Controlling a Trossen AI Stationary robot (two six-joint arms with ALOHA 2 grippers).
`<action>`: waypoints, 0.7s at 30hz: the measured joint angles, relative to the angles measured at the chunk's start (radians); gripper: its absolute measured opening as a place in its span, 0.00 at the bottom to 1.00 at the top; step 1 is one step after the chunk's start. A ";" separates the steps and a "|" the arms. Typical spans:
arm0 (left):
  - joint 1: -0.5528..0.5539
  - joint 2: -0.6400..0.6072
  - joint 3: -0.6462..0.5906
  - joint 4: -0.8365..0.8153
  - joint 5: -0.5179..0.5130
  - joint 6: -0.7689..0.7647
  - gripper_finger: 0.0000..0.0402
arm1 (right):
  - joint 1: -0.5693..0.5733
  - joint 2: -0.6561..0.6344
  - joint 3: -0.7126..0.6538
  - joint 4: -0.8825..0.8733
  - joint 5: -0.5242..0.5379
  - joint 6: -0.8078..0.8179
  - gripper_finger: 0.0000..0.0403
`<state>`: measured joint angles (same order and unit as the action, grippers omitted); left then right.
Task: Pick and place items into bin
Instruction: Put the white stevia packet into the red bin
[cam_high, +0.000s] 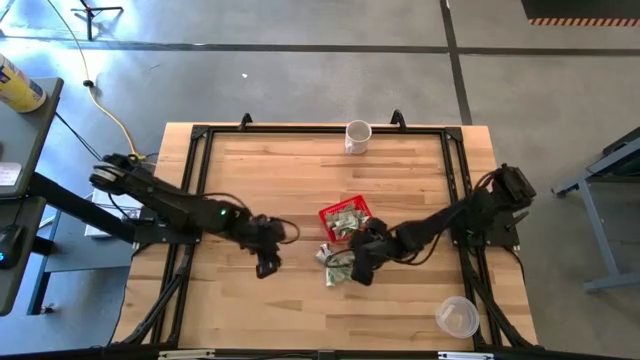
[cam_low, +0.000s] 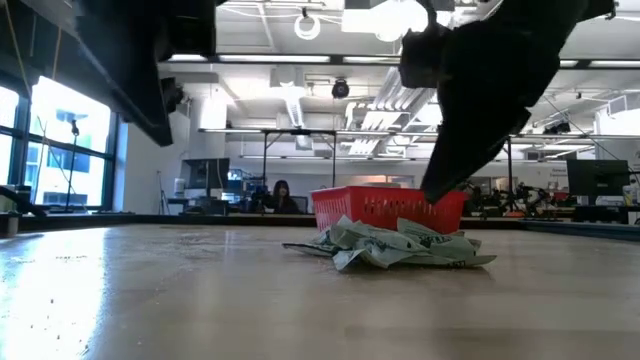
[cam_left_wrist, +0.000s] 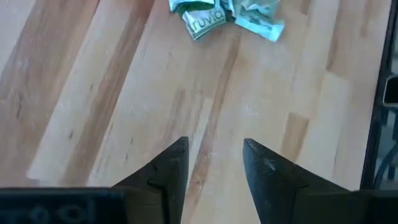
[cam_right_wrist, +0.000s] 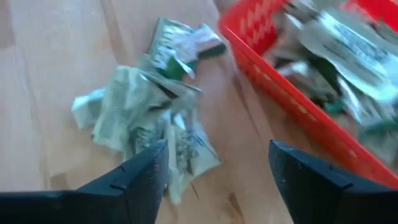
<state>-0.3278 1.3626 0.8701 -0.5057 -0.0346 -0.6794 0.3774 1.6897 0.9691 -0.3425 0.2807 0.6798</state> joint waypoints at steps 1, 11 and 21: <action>-0.019 -0.007 -0.014 0.015 -0.019 -0.030 0.46 | -0.005 0.000 0.000 0.017 -0.013 -0.026 0.63; -0.135 -0.015 -0.036 -0.004 -0.139 -0.105 0.44 | -0.004 0.106 0.000 0.157 -0.076 -0.112 0.53; -0.166 -0.015 -0.036 -0.049 -0.168 -0.113 0.44 | -0.005 0.125 0.001 0.059 -0.089 0.012 0.37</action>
<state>-0.4934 1.3476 0.8337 -0.5549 -0.2027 -0.7928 0.3721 1.8143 0.9698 -0.2837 0.1916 0.6921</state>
